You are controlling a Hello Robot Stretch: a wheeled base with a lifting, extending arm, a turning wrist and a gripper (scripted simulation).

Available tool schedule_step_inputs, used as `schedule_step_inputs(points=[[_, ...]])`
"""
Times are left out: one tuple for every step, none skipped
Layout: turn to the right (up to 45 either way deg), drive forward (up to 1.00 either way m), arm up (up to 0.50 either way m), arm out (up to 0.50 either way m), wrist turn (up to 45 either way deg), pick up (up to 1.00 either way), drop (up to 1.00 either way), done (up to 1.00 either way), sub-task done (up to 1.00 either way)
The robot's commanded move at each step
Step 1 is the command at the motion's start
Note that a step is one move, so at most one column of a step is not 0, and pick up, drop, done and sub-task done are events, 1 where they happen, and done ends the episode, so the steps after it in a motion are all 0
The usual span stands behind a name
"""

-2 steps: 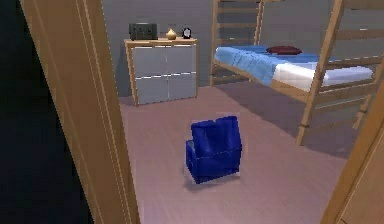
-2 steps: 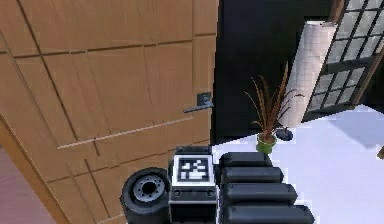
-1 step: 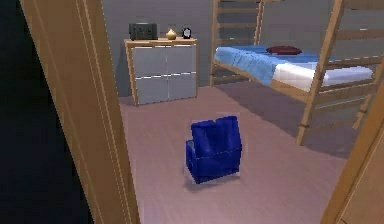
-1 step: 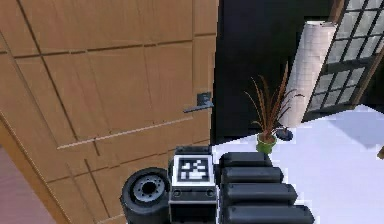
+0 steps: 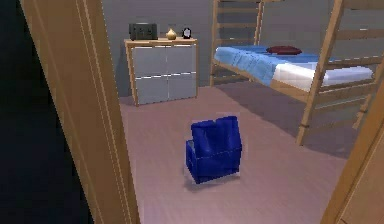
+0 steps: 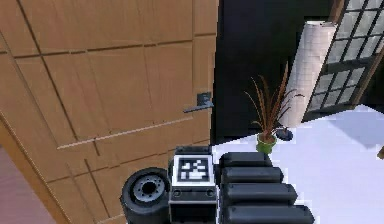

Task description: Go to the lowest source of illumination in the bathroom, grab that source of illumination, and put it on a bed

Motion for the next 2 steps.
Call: schedule_step_inputs(points=[[45.0,0.00,0.00,0.00,0.0,0.00,0.00,0.00,0.00],[27.0,0.00,0.00,0.00,0.0,0.00,0.00,0.00,0.00]])
